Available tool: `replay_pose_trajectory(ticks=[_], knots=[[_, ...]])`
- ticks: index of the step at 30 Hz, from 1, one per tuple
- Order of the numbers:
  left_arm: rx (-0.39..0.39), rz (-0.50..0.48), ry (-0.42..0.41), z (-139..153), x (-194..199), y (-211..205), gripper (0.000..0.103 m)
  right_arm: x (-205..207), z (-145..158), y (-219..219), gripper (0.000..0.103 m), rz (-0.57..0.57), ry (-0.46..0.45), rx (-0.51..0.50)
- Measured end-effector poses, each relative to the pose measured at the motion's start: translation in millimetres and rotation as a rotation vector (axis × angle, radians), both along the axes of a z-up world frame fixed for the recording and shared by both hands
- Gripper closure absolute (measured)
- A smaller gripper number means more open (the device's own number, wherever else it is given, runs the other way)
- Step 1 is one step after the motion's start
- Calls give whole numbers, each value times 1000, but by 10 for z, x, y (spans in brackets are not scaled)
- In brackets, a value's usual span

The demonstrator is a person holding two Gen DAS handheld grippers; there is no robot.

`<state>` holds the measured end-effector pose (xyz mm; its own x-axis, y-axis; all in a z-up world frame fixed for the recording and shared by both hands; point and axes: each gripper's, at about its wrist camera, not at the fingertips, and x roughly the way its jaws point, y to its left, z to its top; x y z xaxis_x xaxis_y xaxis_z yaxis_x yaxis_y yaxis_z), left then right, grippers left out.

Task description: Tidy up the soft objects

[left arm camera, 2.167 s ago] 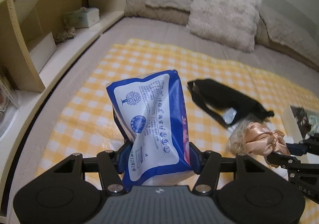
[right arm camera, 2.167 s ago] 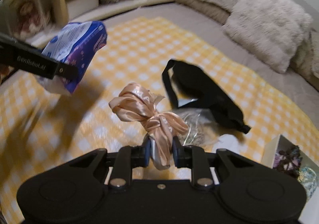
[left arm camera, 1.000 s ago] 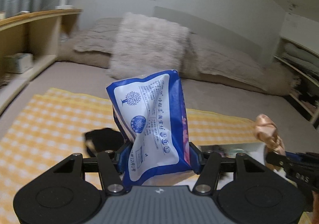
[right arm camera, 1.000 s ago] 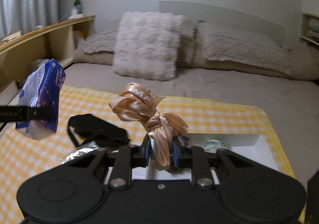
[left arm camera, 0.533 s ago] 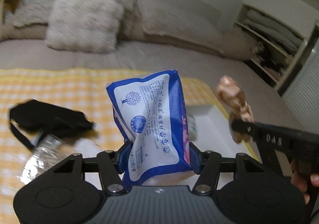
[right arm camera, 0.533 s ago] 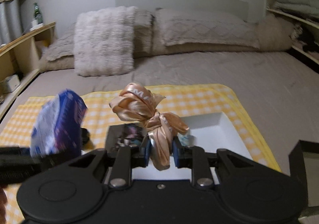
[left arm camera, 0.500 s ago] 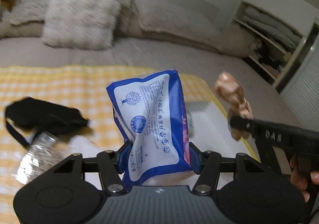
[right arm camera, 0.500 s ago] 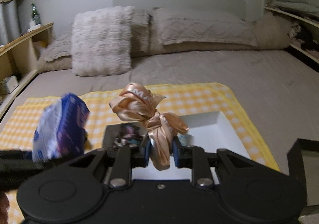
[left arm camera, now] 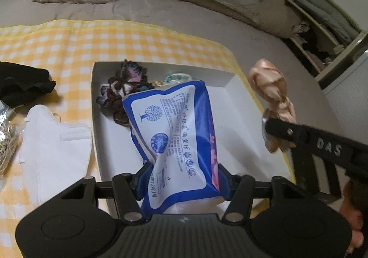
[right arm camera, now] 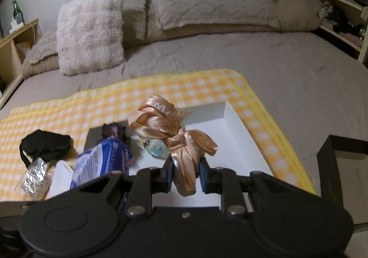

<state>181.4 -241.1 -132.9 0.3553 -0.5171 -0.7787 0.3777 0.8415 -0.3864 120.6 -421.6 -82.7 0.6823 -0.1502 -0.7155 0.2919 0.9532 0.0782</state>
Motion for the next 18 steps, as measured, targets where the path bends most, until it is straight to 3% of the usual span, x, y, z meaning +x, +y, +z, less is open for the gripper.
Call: replay_pose_trajectory(ticks=[7, 15, 18], knots=[[69, 53, -5, -158, 169, -51, 44, 193, -265, -31, 79, -7, 102, 81], [102, 67, -37, -180, 241, 22, 20, 386, -532, -58, 79, -33, 185, 193], [91, 45, -57, -104, 221, 61, 19, 443, -602, -53, 79, -47, 199, 232]])
